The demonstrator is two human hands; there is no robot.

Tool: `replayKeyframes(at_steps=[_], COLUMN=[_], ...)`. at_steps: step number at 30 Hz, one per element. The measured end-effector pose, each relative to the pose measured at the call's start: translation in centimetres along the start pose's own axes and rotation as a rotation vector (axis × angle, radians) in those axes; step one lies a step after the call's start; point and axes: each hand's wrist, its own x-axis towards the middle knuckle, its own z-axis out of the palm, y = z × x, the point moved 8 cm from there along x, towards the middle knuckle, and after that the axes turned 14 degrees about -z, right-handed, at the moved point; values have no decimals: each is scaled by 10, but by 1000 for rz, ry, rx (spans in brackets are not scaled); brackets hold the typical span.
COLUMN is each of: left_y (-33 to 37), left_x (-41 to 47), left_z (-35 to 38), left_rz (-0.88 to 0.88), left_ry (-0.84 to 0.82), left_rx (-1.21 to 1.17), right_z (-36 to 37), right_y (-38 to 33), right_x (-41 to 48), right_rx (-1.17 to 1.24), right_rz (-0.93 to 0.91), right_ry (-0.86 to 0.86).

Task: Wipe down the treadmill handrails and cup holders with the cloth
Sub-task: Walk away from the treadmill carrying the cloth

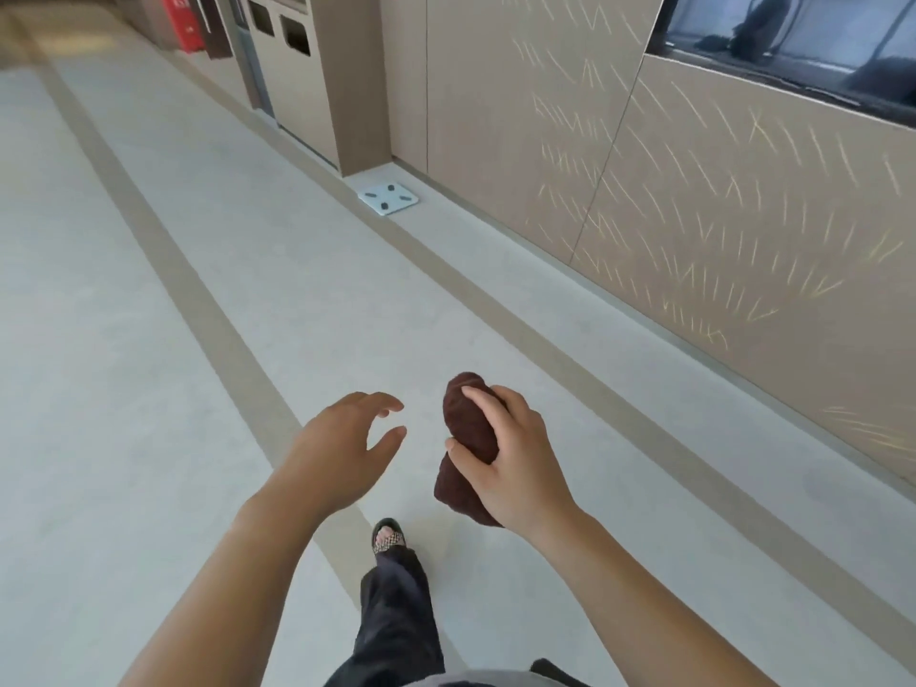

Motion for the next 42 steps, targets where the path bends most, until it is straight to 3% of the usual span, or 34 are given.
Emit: replayKeyframes(at_steps=[14, 30, 42], left_y=[-39, -77, -165], left_x=[338, 731, 983], left_z=[-141, -262, -345], left_rz=[-54, -119, -238], left_ry=[55, 59, 93], left_rx=[-28, 61, -57], right_z=[75, 173, 297], right_y=[53, 170, 188], right_x=[360, 761, 1035], right_rx=[13, 48, 46], right_rz=[-58, -44, -184], right_ry=[17, 3, -220])
